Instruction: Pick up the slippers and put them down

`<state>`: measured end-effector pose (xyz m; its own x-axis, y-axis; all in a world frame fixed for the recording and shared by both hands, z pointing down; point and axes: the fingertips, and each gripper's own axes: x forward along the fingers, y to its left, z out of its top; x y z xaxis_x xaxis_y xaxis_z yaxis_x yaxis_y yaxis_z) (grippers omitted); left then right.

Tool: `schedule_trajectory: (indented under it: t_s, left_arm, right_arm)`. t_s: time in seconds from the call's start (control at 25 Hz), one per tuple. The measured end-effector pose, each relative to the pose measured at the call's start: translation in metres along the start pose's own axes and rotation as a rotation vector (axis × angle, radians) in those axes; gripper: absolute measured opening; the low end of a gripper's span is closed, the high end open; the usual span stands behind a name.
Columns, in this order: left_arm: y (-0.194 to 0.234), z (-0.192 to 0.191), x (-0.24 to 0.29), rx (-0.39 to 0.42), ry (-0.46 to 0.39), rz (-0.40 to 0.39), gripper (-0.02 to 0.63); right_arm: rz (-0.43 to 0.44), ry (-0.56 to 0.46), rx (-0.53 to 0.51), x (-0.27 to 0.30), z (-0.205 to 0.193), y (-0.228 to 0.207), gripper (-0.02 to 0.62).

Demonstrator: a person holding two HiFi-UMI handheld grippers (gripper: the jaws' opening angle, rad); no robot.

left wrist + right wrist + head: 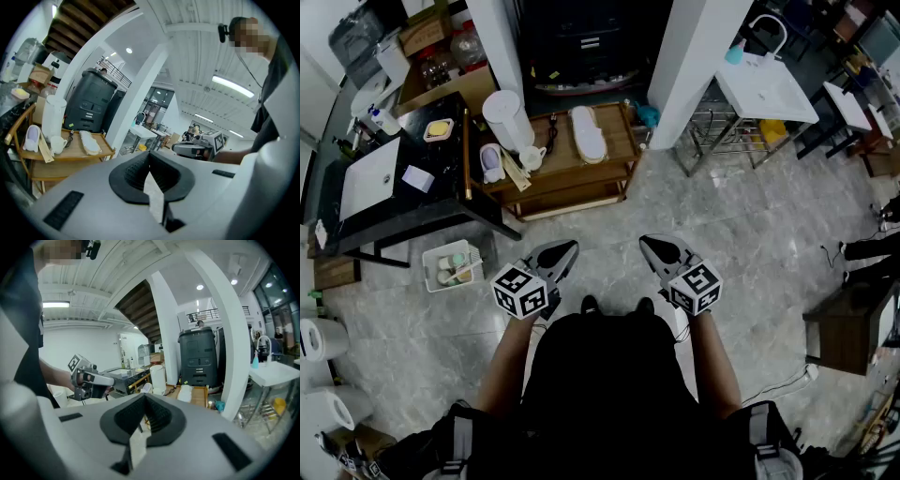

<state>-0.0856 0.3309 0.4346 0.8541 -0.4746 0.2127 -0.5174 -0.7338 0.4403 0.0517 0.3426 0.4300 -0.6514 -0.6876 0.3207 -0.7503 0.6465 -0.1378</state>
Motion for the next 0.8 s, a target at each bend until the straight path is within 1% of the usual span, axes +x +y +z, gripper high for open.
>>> schedule_trajectory:
  t_s: [0.12, 0.28, 0.52, 0.68, 0.8]
  left_arm:
    - [0.002, -0.001, -0.001, -0.009, -0.002, -0.002, 0.006]
    - [0.002, 0.003, 0.002, 0.006, -0.001, -0.014, 0.006]
    - [0.001, 0.005, 0.003, 0.021, 0.009, -0.024, 0.006]
    - [0.001, 0.003, 0.002, 0.020, 0.016, -0.030, 0.006]
    - [0.000, 0.002, -0.003, 0.034, 0.037, -0.033, 0.006]
  right_arm:
    - [-0.002, 0.004, 0.005, 0.000, -0.002, -0.001, 0.006]
    - [-0.008, 0.015, 0.014, 0.002, -0.005, -0.001, 0.006]
    - [0.007, 0.029, 0.005, 0.006, -0.006, 0.004, 0.007]
    - [0.011, 0.058, -0.037, 0.010, -0.007, 0.009, 0.008]
    - [-0.002, 0.048, -0.025, 0.013, -0.006, 0.008, 0.008]
